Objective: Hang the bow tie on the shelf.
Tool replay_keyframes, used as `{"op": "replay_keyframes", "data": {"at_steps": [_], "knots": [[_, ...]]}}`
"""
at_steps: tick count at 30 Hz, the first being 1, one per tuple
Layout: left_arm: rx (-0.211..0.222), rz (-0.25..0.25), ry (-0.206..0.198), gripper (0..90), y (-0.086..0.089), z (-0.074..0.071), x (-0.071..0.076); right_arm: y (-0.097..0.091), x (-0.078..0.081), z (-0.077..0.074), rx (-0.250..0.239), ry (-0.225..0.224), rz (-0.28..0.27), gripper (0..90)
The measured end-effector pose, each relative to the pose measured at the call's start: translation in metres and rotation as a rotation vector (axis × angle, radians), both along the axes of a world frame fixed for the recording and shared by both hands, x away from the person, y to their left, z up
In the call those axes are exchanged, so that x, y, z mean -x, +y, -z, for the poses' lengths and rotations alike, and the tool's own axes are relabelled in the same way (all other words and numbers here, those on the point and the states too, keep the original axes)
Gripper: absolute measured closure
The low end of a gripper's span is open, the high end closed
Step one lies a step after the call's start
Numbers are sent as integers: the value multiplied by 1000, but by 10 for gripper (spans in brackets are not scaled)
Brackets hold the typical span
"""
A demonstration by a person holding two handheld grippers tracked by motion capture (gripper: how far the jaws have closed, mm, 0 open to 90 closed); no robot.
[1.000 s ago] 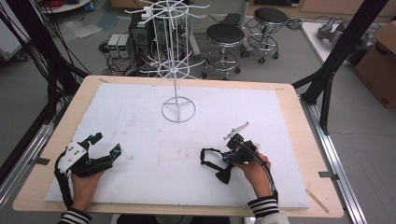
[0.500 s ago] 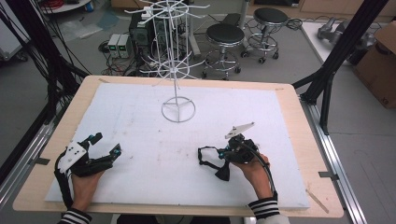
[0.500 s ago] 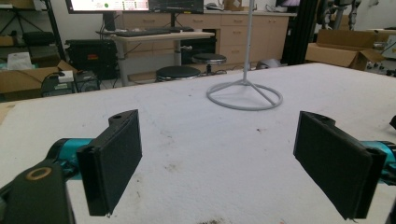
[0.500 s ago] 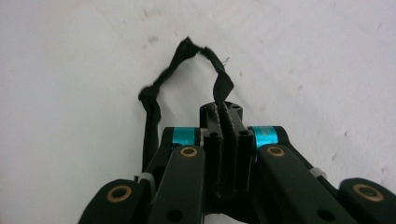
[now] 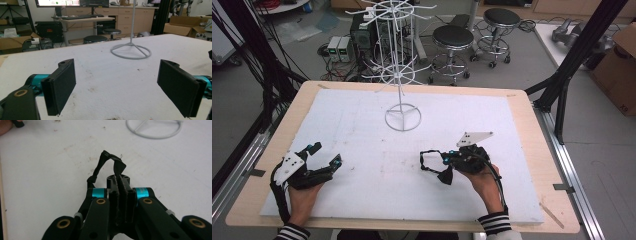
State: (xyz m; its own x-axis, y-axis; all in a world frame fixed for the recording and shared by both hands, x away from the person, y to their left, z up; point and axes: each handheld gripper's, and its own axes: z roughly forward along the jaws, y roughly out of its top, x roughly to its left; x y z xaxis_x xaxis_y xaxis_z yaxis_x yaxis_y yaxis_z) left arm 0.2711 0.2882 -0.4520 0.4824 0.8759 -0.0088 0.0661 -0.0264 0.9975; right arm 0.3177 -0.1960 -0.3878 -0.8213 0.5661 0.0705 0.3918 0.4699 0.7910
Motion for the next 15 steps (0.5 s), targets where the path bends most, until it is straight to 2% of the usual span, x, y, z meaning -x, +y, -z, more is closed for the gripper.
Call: {"op": "replay_keyframes", "data": {"at_steps": [5, 9, 15], "knots": [[-1, 1, -1, 156, 0, 0, 0, 2, 1, -4, -28, -36, -7, 866], [1, 1, -2, 156, 0, 0, 0, 5, 0, -6, -30, -40, -10, 865], [1, 0, 0, 156, 0, 0, 0, 11, 2, -13, -48, -81, 10, 866]]}}
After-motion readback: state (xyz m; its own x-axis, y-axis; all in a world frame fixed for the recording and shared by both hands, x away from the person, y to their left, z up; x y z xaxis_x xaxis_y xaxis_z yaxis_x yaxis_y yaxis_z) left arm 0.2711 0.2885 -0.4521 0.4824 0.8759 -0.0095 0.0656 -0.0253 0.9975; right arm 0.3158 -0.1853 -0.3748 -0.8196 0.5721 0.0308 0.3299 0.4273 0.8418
